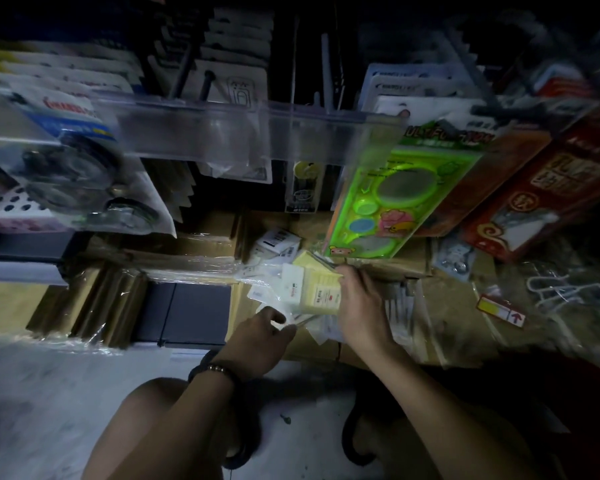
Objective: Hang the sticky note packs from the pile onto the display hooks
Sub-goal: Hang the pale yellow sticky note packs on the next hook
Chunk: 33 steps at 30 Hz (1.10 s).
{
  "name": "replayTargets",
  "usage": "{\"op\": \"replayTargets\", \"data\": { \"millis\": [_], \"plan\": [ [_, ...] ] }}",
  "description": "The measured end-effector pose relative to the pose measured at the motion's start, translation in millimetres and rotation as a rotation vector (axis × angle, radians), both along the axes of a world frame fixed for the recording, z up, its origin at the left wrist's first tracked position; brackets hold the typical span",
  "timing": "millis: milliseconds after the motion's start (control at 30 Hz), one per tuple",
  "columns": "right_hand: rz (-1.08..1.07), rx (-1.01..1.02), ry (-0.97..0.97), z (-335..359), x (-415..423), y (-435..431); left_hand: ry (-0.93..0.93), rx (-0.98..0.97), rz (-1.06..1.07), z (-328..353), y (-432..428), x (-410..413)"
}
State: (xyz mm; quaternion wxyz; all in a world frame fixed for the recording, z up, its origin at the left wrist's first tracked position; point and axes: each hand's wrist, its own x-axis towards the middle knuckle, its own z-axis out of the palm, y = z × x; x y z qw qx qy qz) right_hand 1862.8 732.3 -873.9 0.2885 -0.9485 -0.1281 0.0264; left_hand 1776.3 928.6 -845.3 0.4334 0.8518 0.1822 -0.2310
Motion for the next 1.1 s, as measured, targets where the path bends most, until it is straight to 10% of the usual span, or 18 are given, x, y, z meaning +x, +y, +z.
{"op": "replayTargets", "data": {
  "millis": [433, 1100],
  "plan": [
    [-0.389, 0.695, 0.492, 61, -89, 16, -0.058, -1.013, 0.578, 51, -11, -38],
    [-0.075, 0.832, 0.101, 249, -136, 1, -0.504, -1.121, 0.549, 221, -16, -121]
  ]
}}
